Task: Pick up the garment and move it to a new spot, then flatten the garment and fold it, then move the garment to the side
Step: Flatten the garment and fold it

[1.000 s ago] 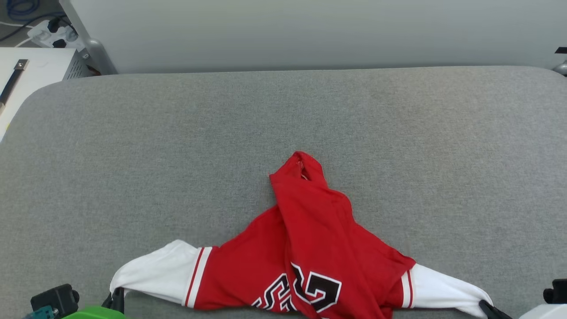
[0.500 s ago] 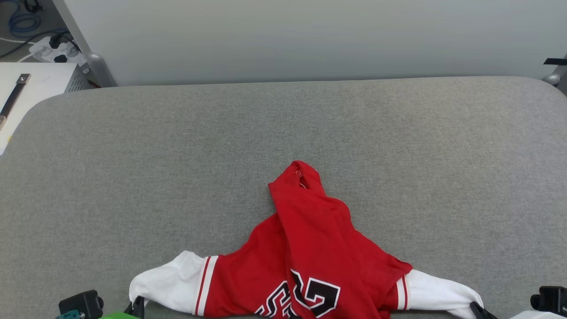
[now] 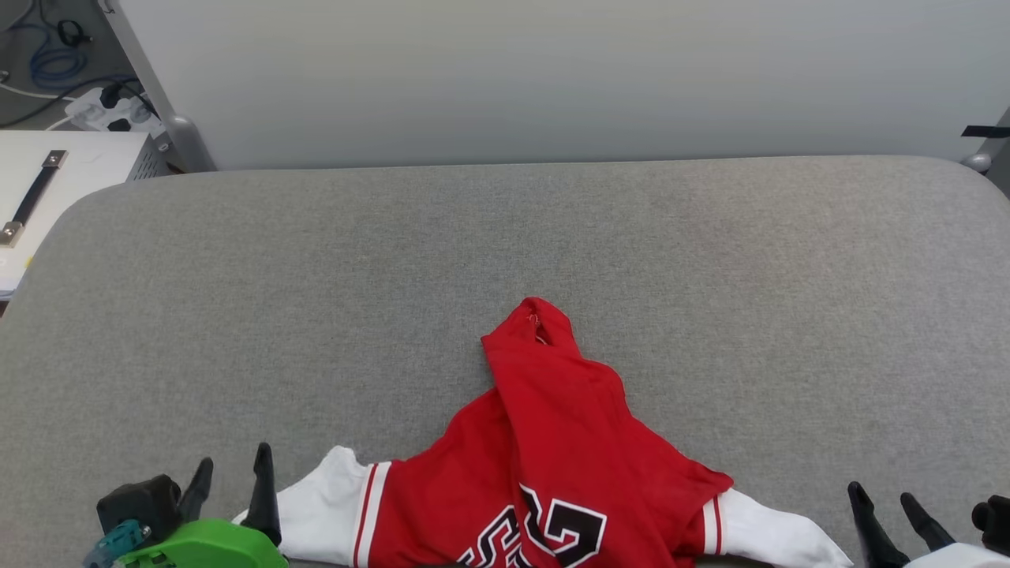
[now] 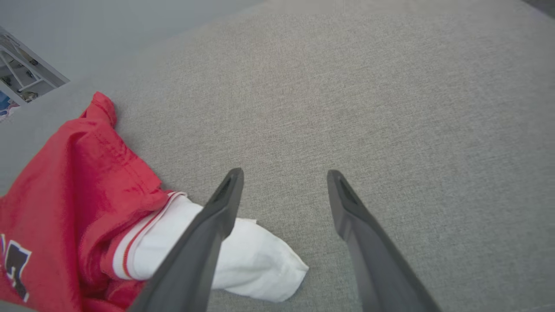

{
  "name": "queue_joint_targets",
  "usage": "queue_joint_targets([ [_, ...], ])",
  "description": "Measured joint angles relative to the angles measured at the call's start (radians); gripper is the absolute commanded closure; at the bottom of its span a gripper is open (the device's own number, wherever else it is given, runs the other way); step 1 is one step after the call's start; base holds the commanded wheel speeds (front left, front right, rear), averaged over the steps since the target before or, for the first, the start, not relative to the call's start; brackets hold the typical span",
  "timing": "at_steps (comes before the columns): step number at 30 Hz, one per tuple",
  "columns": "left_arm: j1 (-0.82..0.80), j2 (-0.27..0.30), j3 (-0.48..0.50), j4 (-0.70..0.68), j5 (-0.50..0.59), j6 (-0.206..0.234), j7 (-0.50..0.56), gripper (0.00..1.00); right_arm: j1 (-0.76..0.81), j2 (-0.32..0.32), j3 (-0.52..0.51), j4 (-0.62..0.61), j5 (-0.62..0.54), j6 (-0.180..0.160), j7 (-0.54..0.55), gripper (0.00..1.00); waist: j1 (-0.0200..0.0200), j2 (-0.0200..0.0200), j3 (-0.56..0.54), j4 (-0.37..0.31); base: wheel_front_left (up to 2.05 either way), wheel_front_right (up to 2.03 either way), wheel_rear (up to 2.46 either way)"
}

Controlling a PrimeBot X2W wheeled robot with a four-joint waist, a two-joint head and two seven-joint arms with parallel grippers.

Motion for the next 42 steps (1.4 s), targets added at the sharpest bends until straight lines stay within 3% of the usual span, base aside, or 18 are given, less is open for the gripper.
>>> queue_joint_targets([
  [8,-0.007,0.023,-0.024,-0.129,0.113,0.029,-0.108,0.00,-0.022,0.008,0.012,-0.070,-0.032,0.000,-0.057,0.00,0.0000,0.0000,-0.007,0.012,0.00,0.00,0.00],
  [14,-0.009,0.028,-0.043,-0.206,0.145,0.040,-0.109,0.00,-0.063,-0.007,0.007,-0.074,-0.022,0.000,-0.014,0.00,0.0000,0.0000,0.011,0.036,0.00,0.00,0.00],
  [18,-0.024,0.030,-0.054,-0.242,0.155,0.044,-0.109,0.00,-0.120,-0.052,0.036,-0.062,0.012,0.000,0.052,0.00,0.0000,0.0000,0.032,0.052,0.00,0.00,0.00],
  [25,-0.069,0.010,-0.076,-0.253,0.161,0.046,-0.128,0.00,-0.310,-0.213,0.197,0.025,0.148,0.000,0.316,0.00,0.0001,0.0000,0.072,0.091,0.00,0.00,0.00],
  [30,-0.110,-0.004,-0.092,-0.237,0.161,0.038,-0.154,0.00,-0.456,-0.286,0.336,0.042,0.230,0.000,0.492,0.00,0.0001,0.0000,0.096,0.138,0.00,0.00,0.00],
  [42,-0.197,-0.038,-0.128,-0.177,0.161,0.006,-0.204,0.00,-0.708,-0.346,0.648,0.132,0.322,0.000,0.615,0.00,0.0001,0.0000,0.174,0.236,0.00,0.00,0.00],
])
